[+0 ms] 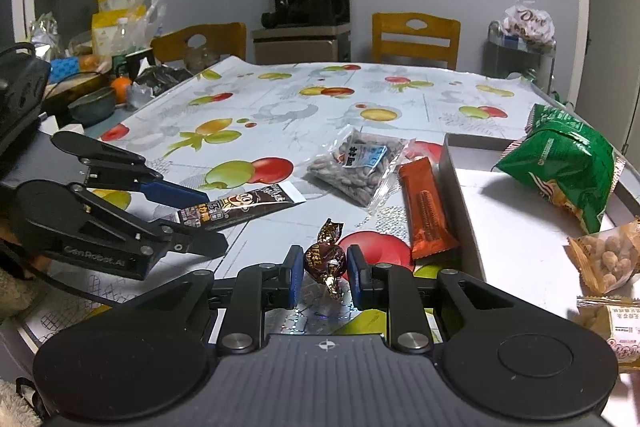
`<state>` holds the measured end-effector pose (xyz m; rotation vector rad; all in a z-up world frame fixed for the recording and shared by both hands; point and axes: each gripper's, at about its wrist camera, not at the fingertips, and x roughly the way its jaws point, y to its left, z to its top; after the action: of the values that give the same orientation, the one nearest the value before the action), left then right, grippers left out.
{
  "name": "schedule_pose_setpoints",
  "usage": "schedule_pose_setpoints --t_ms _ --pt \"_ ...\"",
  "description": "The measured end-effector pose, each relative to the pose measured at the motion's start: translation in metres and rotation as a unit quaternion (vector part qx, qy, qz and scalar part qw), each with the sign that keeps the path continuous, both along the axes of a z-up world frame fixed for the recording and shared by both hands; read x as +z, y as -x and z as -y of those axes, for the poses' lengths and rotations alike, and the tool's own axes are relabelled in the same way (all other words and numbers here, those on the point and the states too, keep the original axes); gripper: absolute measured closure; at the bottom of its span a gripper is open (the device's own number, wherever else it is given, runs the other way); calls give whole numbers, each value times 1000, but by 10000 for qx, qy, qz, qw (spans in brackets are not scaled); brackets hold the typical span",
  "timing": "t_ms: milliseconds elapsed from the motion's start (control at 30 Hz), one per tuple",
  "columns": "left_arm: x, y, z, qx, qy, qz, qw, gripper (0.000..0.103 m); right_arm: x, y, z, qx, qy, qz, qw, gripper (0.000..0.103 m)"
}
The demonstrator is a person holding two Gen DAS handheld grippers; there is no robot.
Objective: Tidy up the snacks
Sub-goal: 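Lift the drink tube upright with the left gripper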
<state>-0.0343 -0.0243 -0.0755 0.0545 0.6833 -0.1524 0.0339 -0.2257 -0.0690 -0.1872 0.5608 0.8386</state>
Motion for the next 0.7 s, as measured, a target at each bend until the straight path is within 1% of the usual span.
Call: schedule_pose_setpoints --t_ms 67,133,167,200,233,267,400,500,700 --pt "-1 -1 -4 7 142 -1 9999 58 0 1 -1 32 21 0 10000 78" --pt "-3 0 -7 13 202 25 9998 58 -1 1 -1 39 32 -5 10000 78" --pt "-3 0 -7 2 205 33 9998 60 -1 1 -1 37 35 -11 10000 78" --pt "-3 1 -8 8 195 51 9998 69 -1 1 0 36 37 -14 10000 78" --pt "-2 1 -8 2 203 61 9998 73 -1 1 0 37 38 -12 10000 78" --pt "-2 2 -9 5 200 69 9998 82 -1 1 0 40 39 -6 10000 78" --pt "-2 3 -12 -3 243 89 9997 83 0 2 0 70 28 10 10000 78" --pt "-1 5 -9 12 143 147 9998 84 1 4 -1 96 11 29 9999 78" --pt "9 12 -7 -91 166 442 9988 84 4 6 2 92 -57 116 9999 78"
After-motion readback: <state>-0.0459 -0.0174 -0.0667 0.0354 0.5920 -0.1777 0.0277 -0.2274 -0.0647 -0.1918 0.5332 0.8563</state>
